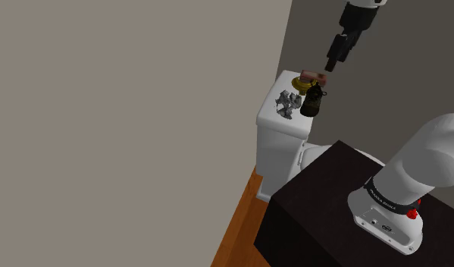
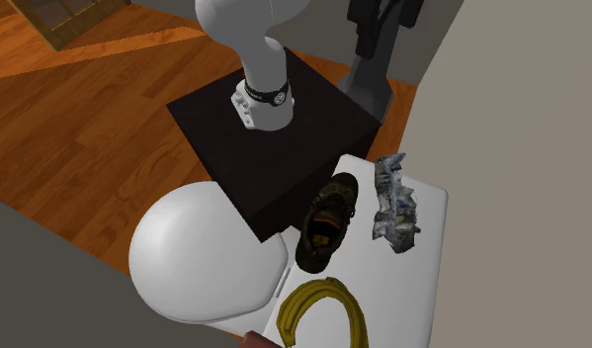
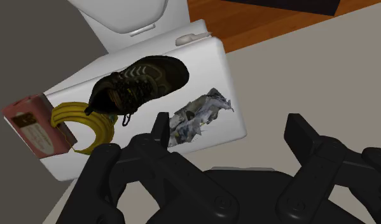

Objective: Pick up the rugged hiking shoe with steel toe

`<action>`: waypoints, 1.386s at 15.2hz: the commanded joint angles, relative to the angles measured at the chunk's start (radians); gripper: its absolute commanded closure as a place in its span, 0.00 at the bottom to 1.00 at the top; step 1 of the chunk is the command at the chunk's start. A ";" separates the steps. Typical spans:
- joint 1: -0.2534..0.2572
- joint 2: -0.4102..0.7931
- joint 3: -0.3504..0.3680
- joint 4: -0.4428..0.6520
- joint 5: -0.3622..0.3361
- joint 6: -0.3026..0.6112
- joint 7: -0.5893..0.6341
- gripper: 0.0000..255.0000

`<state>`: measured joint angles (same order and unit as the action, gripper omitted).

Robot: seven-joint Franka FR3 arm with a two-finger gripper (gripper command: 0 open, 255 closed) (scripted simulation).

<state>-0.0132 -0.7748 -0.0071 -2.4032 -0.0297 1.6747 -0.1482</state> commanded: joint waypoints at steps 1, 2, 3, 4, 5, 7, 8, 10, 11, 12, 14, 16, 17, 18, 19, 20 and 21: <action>0.000 0.000 0.000 0.000 0.000 0.000 0.000 0.00; -0.007 0.009 -0.020 -0.016 -0.006 0.023 -0.016 0.00; -0.015 0.020 -0.040 -0.030 -0.012 0.047 -0.031 0.00; -0.022 0.032 -0.060 -0.043 -0.017 0.071 -0.047 0.00; -0.030 0.045 -0.080 -0.055 -0.023 0.095 -0.063 0.00; -0.044 0.077 -0.120 -0.076 -0.032 0.143 -0.096 0.00; -0.051 0.095 -0.141 -0.084 -0.036 0.168 -0.112 0.00; -0.064 0.135 -0.182 -0.098 -0.043 0.217 -0.146 0.00; -0.069 0.158 -0.202 -0.103 -0.044 0.242 -0.163 0.00; -0.075 0.182 -0.223 -0.106 -0.046 0.267 -0.181 0.00; -0.084 0.234 -0.264 -0.109 -0.044 0.316 -0.217 0.00; -0.090 0.291 -0.306 -0.108 -0.038 0.365 -0.257 0.00; -0.092 0.322 -0.327 -0.105 -0.033 0.389 -0.277 0.00; -0.093 0.338 -0.337 -0.103 -0.029 0.401 -0.288 0.00; -0.092 0.344 -0.339 -0.112 -0.029 0.416 -0.290 0.00; -0.092 0.350 -0.341 -0.121 -0.028 0.431 -0.292 0.00; -0.091 0.357 -0.344 -0.130 -0.027 0.446 -0.294 0.00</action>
<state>-0.1037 -0.4239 -0.3465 -2.5226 -0.0568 2.1038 -0.4381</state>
